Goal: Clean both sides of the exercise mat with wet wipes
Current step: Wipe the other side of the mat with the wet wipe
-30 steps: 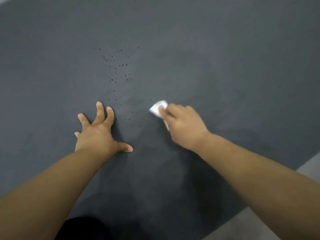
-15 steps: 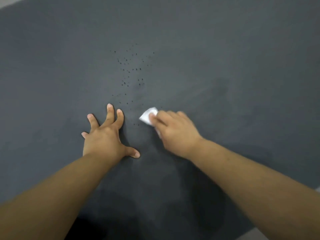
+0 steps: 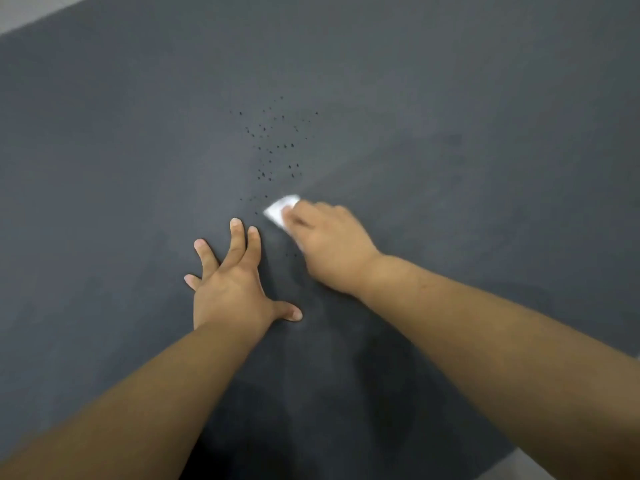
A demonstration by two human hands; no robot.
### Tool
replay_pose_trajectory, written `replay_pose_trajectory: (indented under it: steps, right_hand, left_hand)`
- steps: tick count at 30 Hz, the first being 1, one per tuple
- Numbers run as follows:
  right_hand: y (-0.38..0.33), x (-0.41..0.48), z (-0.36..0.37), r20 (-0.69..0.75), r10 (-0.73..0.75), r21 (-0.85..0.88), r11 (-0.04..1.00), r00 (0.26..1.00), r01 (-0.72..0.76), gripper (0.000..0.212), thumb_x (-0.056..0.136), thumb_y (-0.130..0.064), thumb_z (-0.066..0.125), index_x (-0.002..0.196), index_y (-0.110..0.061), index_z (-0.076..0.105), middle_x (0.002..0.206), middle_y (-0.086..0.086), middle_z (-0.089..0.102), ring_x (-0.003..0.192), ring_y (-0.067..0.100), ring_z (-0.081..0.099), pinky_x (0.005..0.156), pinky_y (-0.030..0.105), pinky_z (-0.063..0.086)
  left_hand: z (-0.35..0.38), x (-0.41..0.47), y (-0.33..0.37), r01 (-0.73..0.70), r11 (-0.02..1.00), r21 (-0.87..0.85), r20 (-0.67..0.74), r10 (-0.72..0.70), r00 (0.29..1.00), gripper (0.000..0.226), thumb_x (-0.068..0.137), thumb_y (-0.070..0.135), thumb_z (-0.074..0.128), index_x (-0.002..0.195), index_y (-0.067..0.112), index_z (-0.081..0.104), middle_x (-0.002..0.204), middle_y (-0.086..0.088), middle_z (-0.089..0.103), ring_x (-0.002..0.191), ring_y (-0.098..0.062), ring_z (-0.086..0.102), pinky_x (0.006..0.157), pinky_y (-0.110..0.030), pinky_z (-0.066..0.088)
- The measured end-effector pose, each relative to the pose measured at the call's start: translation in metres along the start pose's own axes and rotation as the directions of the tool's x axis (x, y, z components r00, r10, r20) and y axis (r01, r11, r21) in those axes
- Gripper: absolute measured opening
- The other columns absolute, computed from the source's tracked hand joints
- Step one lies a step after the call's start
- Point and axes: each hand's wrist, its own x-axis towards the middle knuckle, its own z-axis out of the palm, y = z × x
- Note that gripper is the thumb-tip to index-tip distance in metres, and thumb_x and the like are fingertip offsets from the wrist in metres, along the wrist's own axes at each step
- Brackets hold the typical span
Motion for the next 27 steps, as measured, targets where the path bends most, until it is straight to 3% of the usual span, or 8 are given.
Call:
replay_pose_trajectory:
  steps: [3,5,8,10,15,19,22,27]
  right_hand:
    - [0.011,-0.001,-0.016,0.032,-0.127,-0.073,0.989,0.991,0.129,0.031,0.067,-0.008,0.053,0.093,-0.008,0.069,0.085,0.008,0.065,0.060,0.028,0.059,0.051,0.026,0.036]
    - [0.061,-0.003,-0.029,-0.077,0.108,-0.095,0.989,0.991,-0.115,0.033,0.076,-0.005,0.058,0.108,-0.008,0.067,0.105,0.014,0.065,0.083,0.035,0.064,0.067,0.036,0.050]
    - [0.135,-0.039,-0.069,-0.121,0.681,-0.164,0.704,0.722,-0.691,0.036,0.090,-0.014,0.047,0.124,-0.003,0.052,0.126,0.020,0.047,0.110,0.041,0.050,0.093,0.042,0.043]
    - [0.142,-0.070,-0.076,-0.107,0.781,-0.182,0.592,0.615,-0.785,0.036,0.091,-0.011,0.044,0.124,0.002,0.047,0.125,0.022,0.043,0.106,0.044,0.049,0.088,0.044,0.043]
    - [0.060,-0.120,-0.027,-0.110,0.250,-0.078,0.963,0.962,-0.259,0.043,0.078,-0.007,0.047,0.119,-0.001,0.059,0.100,0.017,0.060,0.069,0.039,0.060,0.056,0.038,0.049]
    - [0.028,-0.153,-0.028,0.093,-0.037,-0.151,0.987,0.995,0.051,0.045,0.072,-0.011,0.045,0.113,-0.006,0.063,0.086,0.003,0.056,0.061,0.025,0.049,0.051,0.027,0.031]
    - [0.092,-0.157,-0.050,-0.051,0.260,-0.160,0.951,0.964,-0.265,0.036,0.080,-0.008,0.050,0.112,0.000,0.062,0.087,0.018,0.057,0.061,0.037,0.054,0.049,0.037,0.042]
    - [0.165,-0.201,-0.091,-0.131,0.785,-0.130,0.592,0.606,-0.795,0.034,0.088,-0.005,0.044,0.122,0.001,0.046,0.115,0.021,0.044,0.093,0.041,0.049,0.076,0.043,0.042]
  left_hand:
    - [0.001,-0.001,-0.003,-0.001,0.999,-0.045,-0.025,-0.001,1.000,0.131,0.057,0.059,0.079,0.149,0.029,-0.008,0.153,0.020,-0.022,0.143,-0.029,-0.018,0.113,-0.055,0.008]
    - [0.000,-0.001,-0.003,0.003,1.000,-0.030,-0.018,-0.004,1.000,0.130,0.059,0.059,0.078,0.149,0.029,-0.009,0.153,0.019,-0.022,0.143,-0.031,-0.018,0.113,-0.056,0.008]
    - [-0.001,-0.001,0.001,0.012,1.000,0.005,0.002,-0.012,1.000,0.129,0.060,0.057,0.079,0.149,0.027,-0.009,0.153,0.016,-0.023,0.142,-0.036,-0.016,0.111,-0.060,0.011]
    - [-0.002,-0.001,0.005,0.026,0.999,0.040,0.009,-0.026,1.000,0.129,0.060,0.057,0.079,0.149,0.026,-0.010,0.153,0.014,-0.024,0.141,-0.039,-0.016,0.110,-0.061,0.013]
    - [-0.006,-0.001,0.014,0.041,0.996,0.076,0.035,-0.044,0.998,0.127,0.063,0.050,0.081,0.149,0.022,-0.008,0.154,0.006,-0.023,0.141,-0.041,-0.014,0.112,-0.057,0.013]
    - [-0.004,-0.010,0.029,-0.029,0.993,0.118,0.061,0.022,0.998,0.104,0.078,0.028,0.075,0.150,0.022,0.001,0.155,-0.004,-0.023,0.144,-0.030,-0.013,0.113,-0.045,0.022]
    - [0.007,-0.030,0.050,-0.203,0.971,0.123,0.099,0.192,0.976,0.084,0.087,0.006,0.054,0.151,0.026,0.003,0.155,-0.003,-0.023,0.145,-0.022,-0.015,0.113,-0.036,0.027]
    - [0.040,-0.057,0.099,-0.321,0.928,0.189,0.199,0.284,0.938,0.094,0.088,0.048,0.056,0.150,0.025,-0.010,0.152,-0.005,-0.030,0.141,-0.034,-0.022,0.117,-0.047,0.004]
